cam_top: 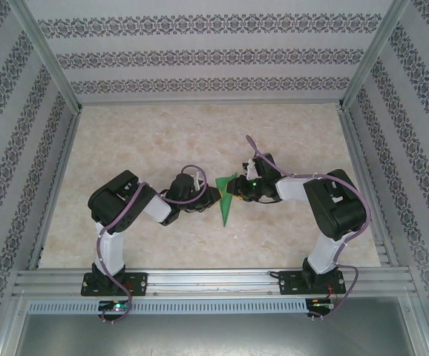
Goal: Fold a paper plane with a square sheet of paper (fold left side to right side)
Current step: Fold the wing for the fifth time at the center of the table.
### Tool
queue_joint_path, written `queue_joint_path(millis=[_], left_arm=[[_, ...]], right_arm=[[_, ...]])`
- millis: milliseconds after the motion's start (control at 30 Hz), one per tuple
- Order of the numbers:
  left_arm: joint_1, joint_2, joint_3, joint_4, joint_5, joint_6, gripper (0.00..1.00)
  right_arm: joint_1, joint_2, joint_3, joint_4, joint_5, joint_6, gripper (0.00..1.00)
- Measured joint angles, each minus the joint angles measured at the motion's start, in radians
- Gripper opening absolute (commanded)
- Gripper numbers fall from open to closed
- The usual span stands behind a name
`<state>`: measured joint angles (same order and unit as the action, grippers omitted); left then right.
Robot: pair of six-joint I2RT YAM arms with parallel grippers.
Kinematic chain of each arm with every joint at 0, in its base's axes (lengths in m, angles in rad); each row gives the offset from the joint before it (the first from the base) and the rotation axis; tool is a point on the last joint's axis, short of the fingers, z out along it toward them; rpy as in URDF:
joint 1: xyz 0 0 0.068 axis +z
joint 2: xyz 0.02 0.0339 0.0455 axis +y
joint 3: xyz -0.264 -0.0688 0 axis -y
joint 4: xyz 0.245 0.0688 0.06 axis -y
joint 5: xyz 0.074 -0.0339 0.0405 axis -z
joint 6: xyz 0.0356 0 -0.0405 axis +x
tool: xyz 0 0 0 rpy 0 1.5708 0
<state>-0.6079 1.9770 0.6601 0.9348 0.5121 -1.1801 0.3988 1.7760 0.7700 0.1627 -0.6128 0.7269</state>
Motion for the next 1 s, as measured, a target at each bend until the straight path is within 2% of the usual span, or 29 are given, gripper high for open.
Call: queue_joint_path(millis=[1000], left_arm=[[0.001, -0.040, -0.035, -0.030, -0.032, 0.040, 0.02]], right_arm=[[0.003, 0.007, 0.020, -0.034, 0.006, -0.001, 0.36]])
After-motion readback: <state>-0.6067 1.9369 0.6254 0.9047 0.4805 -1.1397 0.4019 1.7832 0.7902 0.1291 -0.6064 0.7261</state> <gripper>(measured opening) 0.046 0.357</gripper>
